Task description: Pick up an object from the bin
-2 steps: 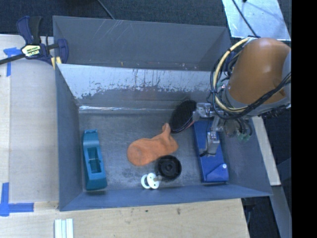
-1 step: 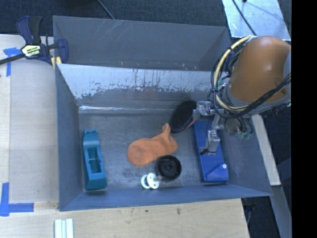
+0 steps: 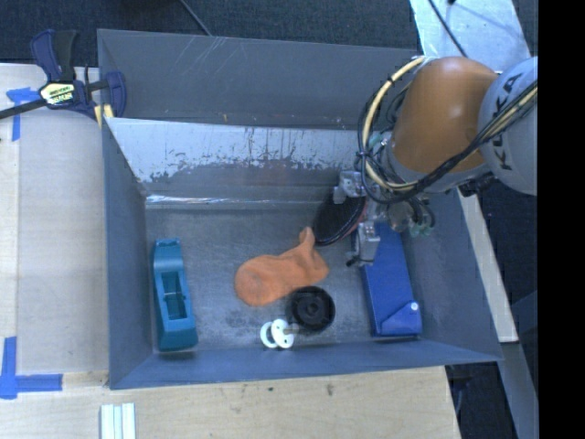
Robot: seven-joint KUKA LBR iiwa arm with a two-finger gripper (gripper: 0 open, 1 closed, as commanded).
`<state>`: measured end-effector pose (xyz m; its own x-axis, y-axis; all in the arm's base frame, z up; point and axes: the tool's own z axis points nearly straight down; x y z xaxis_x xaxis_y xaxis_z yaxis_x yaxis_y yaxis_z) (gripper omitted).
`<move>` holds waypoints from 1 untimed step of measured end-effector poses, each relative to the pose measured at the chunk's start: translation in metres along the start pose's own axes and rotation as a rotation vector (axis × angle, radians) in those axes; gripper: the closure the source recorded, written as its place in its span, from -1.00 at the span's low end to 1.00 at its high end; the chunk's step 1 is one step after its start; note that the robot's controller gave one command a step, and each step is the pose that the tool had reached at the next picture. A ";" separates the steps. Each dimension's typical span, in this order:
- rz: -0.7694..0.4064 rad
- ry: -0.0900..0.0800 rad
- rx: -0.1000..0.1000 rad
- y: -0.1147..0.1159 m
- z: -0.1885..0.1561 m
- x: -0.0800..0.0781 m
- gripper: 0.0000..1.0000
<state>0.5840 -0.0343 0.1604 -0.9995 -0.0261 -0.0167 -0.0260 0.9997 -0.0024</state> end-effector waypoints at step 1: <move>0.011 0.015 -0.002 0.052 0.034 0.007 -1.00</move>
Offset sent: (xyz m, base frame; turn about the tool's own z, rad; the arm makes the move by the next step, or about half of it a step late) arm 0.0046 0.0346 -0.0868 0.0692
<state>0.5761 0.0170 0.1266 -0.9999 -0.0148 -0.0018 -0.0148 0.9999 -0.0007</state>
